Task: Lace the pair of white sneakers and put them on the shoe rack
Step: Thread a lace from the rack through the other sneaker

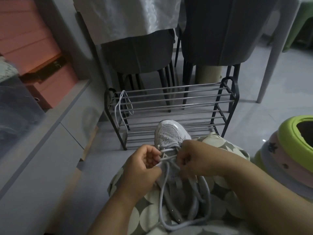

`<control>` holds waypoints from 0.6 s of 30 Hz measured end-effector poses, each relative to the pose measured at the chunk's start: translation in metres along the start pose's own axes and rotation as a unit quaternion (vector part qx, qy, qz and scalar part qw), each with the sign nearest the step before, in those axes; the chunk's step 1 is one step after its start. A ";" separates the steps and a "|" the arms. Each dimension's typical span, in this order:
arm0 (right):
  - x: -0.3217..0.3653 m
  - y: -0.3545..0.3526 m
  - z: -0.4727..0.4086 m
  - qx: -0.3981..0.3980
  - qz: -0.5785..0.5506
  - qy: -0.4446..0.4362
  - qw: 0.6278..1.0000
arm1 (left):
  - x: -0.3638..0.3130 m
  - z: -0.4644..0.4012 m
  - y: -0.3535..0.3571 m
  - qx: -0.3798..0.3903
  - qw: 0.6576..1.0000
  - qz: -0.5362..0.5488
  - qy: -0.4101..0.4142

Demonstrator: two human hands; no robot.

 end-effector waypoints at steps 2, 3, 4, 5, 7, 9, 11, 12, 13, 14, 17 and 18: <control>-0.008 -0.003 -0.001 0.002 -0.188 0.044 0.981 | -0.001 0.000 0.000 -0.007 1.000 -0.002 0.001; -0.011 -0.006 0.000 0.000 -0.282 0.059 0.958 | -0.001 0.001 0.000 -0.009 1.000 -0.002 -0.001; -0.016 -0.010 0.001 0.003 -0.367 0.061 0.928 | -0.001 0.001 0.000 -0.010 1.000 -0.004 -0.003; -0.021 -0.014 0.003 0.009 -0.437 0.054 0.898 | 0.000 0.001 0.000 -0.009 1.000 -0.006 -0.006; -0.027 -0.025 0.005 0.015 -0.540 0.020 0.841 | -0.001 0.000 0.000 -0.004 1.000 -0.015 -0.008; -0.030 -0.035 0.004 0.013 -0.611 -0.018 0.792 | -0.002 0.000 0.000 0.007 1.000 -0.024 -0.014; -0.030 -0.041 0.003 0.006 -0.658 -0.048 0.752 | -0.005 0.000 0.000 0.022 0.999 -0.027 -0.016; -0.030 -0.043 0.004 0.001 -0.672 -0.062 0.738 | -0.008 0.001 0.000 0.023 0.999 -0.031 -0.009; -0.028 -0.045 0.005 -0.006 -0.679 -0.074 0.731 | -0.012 0.001 0.000 0.016 0.999 -0.037 0.004; -0.027 -0.045 0.006 -0.016 -0.681 -0.082 0.728 | -0.017 0.002 0.000 0.004 0.999 -0.043 0.022; -0.019 -0.045 0.007 -0.044 -0.653 -0.084 0.751 | -0.040 0.007 0.006 0.035 0.998 -0.014 0.046; -0.017 -0.044 0.007 -0.049 -0.641 -0.082 0.762 | -0.047 0.009 0.011 0.074 0.996 -0.004 0.039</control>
Point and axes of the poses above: each hand's wrist, its own z-axis away from the middle knuckle, its own y-axis out of the palm, x = y × z, the point moved 1 cm from there along -z, towards the middle knuckle, and after that the axes turned 10 degrees about -x, right-handed, at the moved point
